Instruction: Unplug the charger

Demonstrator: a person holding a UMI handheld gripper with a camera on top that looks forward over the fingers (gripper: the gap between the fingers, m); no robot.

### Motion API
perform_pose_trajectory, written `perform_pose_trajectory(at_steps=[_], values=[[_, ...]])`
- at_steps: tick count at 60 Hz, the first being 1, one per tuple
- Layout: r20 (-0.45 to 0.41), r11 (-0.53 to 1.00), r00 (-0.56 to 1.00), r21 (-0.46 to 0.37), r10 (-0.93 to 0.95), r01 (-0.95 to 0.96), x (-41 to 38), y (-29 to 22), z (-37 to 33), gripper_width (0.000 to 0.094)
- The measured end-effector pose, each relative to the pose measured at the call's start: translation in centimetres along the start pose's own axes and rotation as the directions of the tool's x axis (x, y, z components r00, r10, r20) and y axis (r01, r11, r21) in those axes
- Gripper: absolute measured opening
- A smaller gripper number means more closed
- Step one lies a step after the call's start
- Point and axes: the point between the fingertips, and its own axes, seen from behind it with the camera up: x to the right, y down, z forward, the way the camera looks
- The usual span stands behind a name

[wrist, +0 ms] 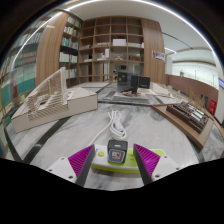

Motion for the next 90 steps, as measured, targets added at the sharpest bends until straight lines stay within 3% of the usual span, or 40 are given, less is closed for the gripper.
perform_pose_trajectory(at_steps=[2, 3, 4, 8, 17, 29, 33, 36, 40, 44, 48, 57, 66, 81, 82, 87, 90], values=[[-0.002, 1.0, 1.0, 0.002, 0.005, -0.005, 1.1, -0.3, -1.1, 0.0767], [-0.004, 1.0, 1.0, 0.003, 0.005, -0.005, 1.1, -0.4, -0.8, 0.0798], [-0.009, 1.0, 1.0, 0.006, 0.005, -0.005, 1.2, -0.5, -0.6, 0.0746], [-0.037, 1.0, 0.999, 0.008, -0.005, 0.005, 2.2, -0.8, -0.3, 0.0284], [-0.004, 1.0, 1.0, 0.006, 0.016, -0.015, 1.9, -0.8, -0.3, 0.0151], [0.027, 0.998, 0.998, -0.001, 0.064, -0.064, 1.9, -0.9, -0.3, 0.0102], [0.051, 0.982, 0.994, 0.159, 0.092, -0.099, 2.5, -6.0, -2.5, 0.0103], [-0.005, 0.952, 0.998, 0.3, 0.07, -0.065, 4.5, -11.2, -6.0, 0.01], [-0.041, 0.921, 0.996, 0.386, 0.075, -0.054, 6.7, -15.8, -9.1, 0.01], [-0.021, 0.919, 0.996, 0.388, 0.088, -0.073, 8.7, -17.3, -11.2, 0.01], [-0.086, 0.931, 0.994, 0.365, 0.062, -0.026, 12.3, -16.6, -12.2, 0.01], [-0.13, 0.991, 0.99, 0.131, 0.05, -0.032, 17.4, -6.8, -10.5, 0.0102], [-0.169, 0.997, 0.983, -0.015, 0.071, -0.074, 19.7, 1.3, -8.2, 0.0132], [-0.207, 0.993, 0.977, -0.097, 0.041, -0.062, 20.3, 4.8, -5.4, 0.0295], [-0.203, 0.992, 0.978, -0.106, 0.044, -0.067, 20.2, 5.0, -5.3, 0.0321], [-0.169, 0.992, 0.983, -0.093, 0.067, -0.084, 19.8, 4.7, -5.3, 0.0733], [-0.205, 0.996, 0.978, -0.068, 0.047, -0.063, 21.1, 4.1, -6.1, 0.0845]])
